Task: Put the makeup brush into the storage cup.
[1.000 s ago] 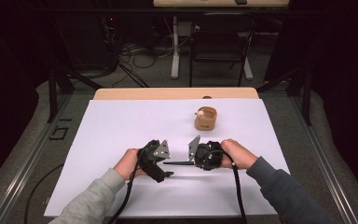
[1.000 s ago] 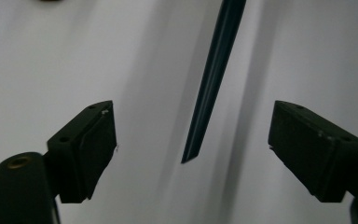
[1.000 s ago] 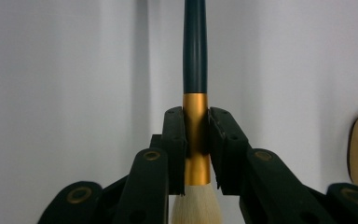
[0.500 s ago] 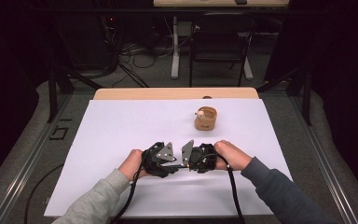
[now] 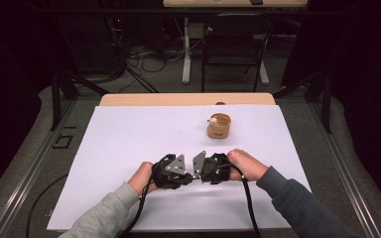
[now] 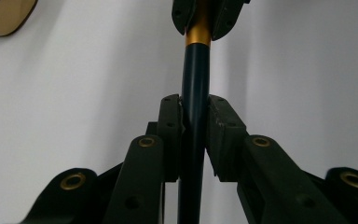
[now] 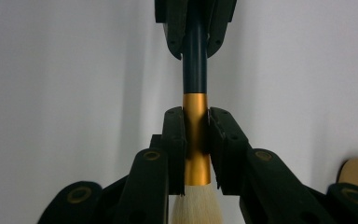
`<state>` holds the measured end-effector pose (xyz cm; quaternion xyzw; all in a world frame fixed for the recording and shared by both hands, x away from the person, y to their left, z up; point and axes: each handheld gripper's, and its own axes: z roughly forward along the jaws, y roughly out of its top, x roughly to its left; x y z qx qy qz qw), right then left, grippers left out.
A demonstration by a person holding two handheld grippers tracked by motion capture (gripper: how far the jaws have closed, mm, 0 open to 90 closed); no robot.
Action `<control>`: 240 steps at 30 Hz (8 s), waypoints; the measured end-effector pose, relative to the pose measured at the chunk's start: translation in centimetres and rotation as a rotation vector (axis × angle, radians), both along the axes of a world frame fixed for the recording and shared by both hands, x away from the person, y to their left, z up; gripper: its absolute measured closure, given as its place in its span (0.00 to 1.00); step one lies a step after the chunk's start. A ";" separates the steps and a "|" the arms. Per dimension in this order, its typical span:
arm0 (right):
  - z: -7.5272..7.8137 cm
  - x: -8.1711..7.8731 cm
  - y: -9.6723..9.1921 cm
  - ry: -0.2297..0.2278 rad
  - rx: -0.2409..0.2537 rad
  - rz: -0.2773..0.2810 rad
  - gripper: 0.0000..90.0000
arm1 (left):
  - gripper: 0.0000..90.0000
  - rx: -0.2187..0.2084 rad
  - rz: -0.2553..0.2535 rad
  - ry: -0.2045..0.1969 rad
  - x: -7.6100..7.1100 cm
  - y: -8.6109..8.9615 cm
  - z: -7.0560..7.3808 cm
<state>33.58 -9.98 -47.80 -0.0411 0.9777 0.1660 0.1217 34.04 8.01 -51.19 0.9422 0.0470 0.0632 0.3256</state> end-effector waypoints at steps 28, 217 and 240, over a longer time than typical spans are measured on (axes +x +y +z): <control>0.6 -0.1 -5.5 0.033 0.388 -0.291 0.15 | 0.88 -0.172 0.092 0.021 -1.3 1.6 -1.4; 1.8 0.0 -10.1 -0.140 0.906 -0.712 0.87 | 0.15 -0.318 0.530 -0.041 0.0 4.8 -2.2; 2.9 1.0 -11.5 -0.194 0.907 -0.742 0.87 | 0.16 -0.318 0.533 -0.030 0.2 4.5 -2.4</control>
